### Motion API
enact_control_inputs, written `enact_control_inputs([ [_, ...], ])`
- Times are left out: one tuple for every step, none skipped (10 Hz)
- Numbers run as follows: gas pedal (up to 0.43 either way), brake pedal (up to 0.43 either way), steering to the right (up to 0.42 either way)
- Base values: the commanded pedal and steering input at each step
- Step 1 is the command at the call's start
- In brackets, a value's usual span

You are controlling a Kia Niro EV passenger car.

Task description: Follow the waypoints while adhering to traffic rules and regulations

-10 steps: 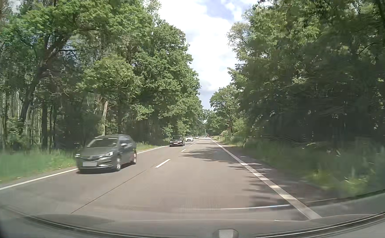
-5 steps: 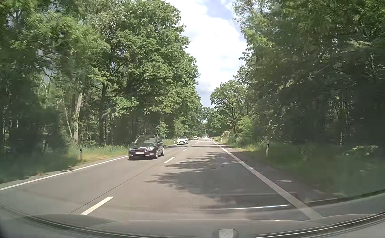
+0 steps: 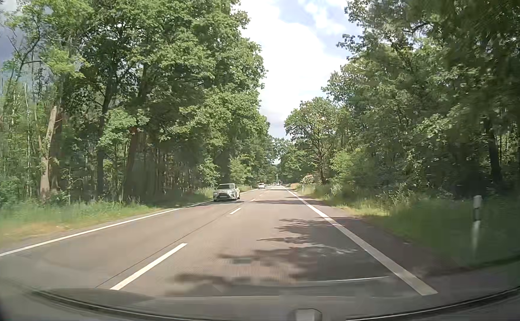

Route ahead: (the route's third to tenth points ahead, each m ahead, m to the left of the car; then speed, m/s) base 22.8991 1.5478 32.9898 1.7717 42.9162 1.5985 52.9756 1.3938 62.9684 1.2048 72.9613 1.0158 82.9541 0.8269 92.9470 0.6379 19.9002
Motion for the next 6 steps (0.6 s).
enact_control_inputs([
  [0.13,0.03,-0.001],
  [0.13,0.037,-0.001],
  [0.13,0.037,-0.001],
  [0.13,0.037,-0.001],
  [0.13,0.037,-0.001],
  [0.13,0.037,-0.001],
])
